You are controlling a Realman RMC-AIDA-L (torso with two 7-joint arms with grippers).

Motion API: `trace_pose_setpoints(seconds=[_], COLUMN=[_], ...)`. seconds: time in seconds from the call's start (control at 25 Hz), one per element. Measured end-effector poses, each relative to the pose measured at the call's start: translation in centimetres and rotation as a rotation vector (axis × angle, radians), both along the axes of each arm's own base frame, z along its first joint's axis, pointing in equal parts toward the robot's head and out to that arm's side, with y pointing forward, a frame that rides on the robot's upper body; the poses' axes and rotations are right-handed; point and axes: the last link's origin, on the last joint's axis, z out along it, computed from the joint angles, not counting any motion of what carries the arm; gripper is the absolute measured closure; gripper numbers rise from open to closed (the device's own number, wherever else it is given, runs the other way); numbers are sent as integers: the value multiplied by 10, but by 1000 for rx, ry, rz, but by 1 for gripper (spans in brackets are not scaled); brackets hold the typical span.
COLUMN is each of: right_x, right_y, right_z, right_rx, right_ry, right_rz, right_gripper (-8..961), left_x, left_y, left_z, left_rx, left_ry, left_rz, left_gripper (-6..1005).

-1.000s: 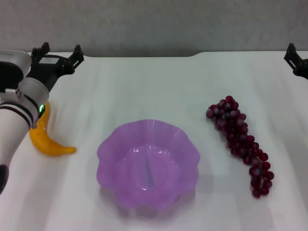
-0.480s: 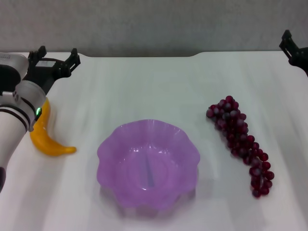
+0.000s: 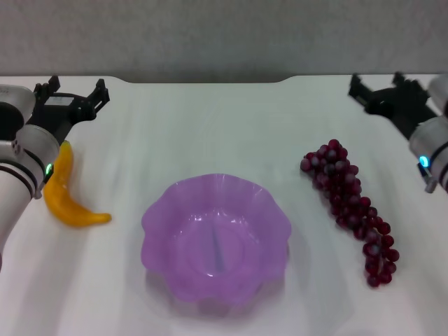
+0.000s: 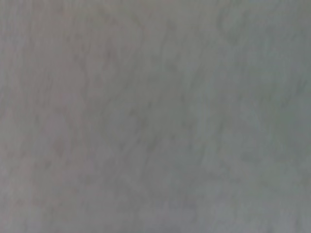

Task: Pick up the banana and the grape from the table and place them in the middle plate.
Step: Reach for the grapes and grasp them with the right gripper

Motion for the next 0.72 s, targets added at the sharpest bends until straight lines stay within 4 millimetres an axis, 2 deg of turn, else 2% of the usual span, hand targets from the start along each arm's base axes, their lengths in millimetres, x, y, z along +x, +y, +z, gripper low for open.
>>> trace_pose_setpoints(seconds=[0.24,0.72], right_x=[1,5], right_y=[9,-3], right_z=[-13,-38], right_rx=[-129,-269], right_ry=[-5,-71], right_rz=[-137,-193], right_gripper=[74,74], left_x=[3,5], left_y=[2,3], left_z=[0,0], left_rx=[-1,-1], left_ry=[7,6], left_rz=[-7,-11], left_gripper=[103,105])
